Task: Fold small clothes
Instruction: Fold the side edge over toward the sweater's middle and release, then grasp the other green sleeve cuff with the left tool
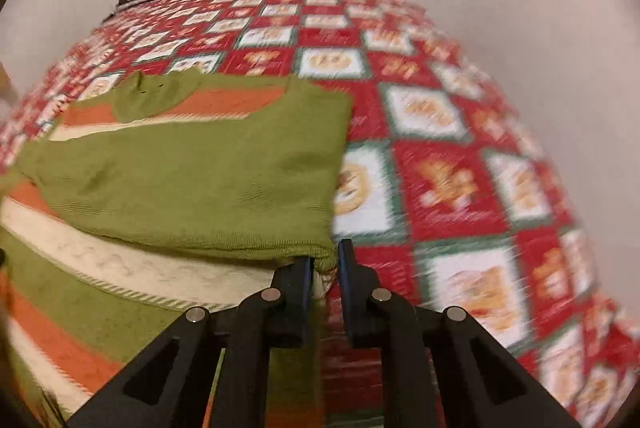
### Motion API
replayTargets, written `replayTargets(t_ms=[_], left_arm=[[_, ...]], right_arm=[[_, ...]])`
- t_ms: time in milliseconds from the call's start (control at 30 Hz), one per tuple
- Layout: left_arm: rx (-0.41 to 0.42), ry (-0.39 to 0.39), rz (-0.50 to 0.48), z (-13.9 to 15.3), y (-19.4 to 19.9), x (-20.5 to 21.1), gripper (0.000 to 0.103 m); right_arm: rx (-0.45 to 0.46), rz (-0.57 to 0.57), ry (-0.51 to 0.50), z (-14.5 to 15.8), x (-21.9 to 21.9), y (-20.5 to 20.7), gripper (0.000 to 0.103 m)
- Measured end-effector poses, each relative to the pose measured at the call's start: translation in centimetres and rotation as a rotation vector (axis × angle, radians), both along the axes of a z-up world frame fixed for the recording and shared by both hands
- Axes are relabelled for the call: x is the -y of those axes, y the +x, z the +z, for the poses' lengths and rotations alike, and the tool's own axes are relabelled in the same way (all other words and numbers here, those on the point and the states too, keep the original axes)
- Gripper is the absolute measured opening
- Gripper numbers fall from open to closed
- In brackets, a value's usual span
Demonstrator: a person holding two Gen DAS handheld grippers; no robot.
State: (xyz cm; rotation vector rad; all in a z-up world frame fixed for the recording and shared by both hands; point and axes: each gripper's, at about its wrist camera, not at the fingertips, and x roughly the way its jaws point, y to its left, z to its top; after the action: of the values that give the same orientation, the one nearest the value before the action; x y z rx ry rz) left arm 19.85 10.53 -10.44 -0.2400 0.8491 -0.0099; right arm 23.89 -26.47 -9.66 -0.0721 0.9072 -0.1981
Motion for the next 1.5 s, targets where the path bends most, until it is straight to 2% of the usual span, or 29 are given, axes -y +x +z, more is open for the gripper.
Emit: replayTargets(t_ms=[67,167,233,267,300,400,533,600,767,867,933,967,1033,1133,1167,1233,1300,1333,1367,1433,1500], left_arm=[[0.0,0.0,0.0,0.0,0.0,0.0,0.103],[0.0,0.0,0.0,0.0,0.0,0.0,0.103],[0.0,-0.002,0.0,0.0,0.0,0.0,0.103],[-0.001,-0.002,0.0,0.0,0.0,0.1,0.103],[-0.001,0.0,0.0,0.0,0.0,0.1,0.103],[0.0,-0.001,0.0,0.0,0.0,0.0,0.103],[0.0,-0.006,-0.001,-0.1,-0.1,0.0,0.103],[0.003,-0.006,-0.01,0.1,-0.1,0.0,0.103],[0.05,-0.023,-0.047,2.6,1.4,0.0,0.102],[0.091,-0.026,-0.071,4.7,3.6,0.7,0.102],[0.076,-0.047,-0.104,4.9,5.9,1.6,0.101],[0.058,-0.058,-0.119,4.6,6.7,2.1,0.098],[-0.01,-0.097,-0.15,3.2,8.6,3.3,0.088],[-0.101,-0.143,-0.178,0.9,10.6,5.1,0.069],[-0.099,-0.131,-0.168,0.6,10.7,5.5,0.068],[-0.03,-0.106,-0.15,1.0,10.2,6.1,0.062],[-0.04,-0.113,-0.159,1.0,10.4,6.4,0.036],[-0.039,-0.104,-0.159,1.0,10.5,6.3,0.028],[-0.045,-0.109,-0.164,1.0,10.7,6.0,0.011],[-0.04,-0.16,-0.18,1.4,10.6,5.1,0.011],[-0.004,-0.123,-0.172,2.1,10.3,4.8,0.011]], right_arm=[[0.006,0.01,-0.045,0.3,-0.4,-0.1,0.013],[-0.084,0.034,-0.078,-1.6,-0.9,0.5,0.015],[-0.057,0.038,-0.101,-1.4,-0.7,-0.2,0.032],[-0.057,0.022,-0.104,-1.0,-0.4,-0.6,0.048],[-0.058,0.005,-0.083,-0.6,0.0,-1.0,0.055],[-0.013,-0.021,-0.014,1.1,0.9,-3.3,0.055],[0.153,-0.034,0.056,3.8,0.5,-5.2,0.054],[0.2,-0.02,0.097,4.7,-0.1,-4.6,0.038],[0.182,-0.015,0.169,3.3,-1.9,-0.6,0.037],[0.148,-0.009,0.184,1.0,-2.7,0.7,0.037],[0.112,-0.009,0.181,-0.8,-3.0,1.0,0.037],[0.084,-0.006,0.188,-1.6,-3.0,1.3,0.037],[0.087,-0.005,0.191,-1.7,-3.0,1.2,0.037],[0.089,0.002,0.188,-1.8,-2.9,1.2,0.037],[0.09,0.004,0.188,-1.9,-2.9,1.2,0.037],[0.092,0.004,0.185,-1.9,-2.9,1.2,0.037],[0.095,0.006,0.178,-1.9,-2.9,1.2,0.037],[0.096,0.006,0.176,-2.0,-2.9,1.2,0.037],[0.098,0.007,0.176,-1.9,-2.9,1.2,0.037],[0.121,0.016,0.178,-1.3,-3.1,0.8,0.037],[0.178,0.031,0.188,-0.2,-3.4,0.0,0.037]])
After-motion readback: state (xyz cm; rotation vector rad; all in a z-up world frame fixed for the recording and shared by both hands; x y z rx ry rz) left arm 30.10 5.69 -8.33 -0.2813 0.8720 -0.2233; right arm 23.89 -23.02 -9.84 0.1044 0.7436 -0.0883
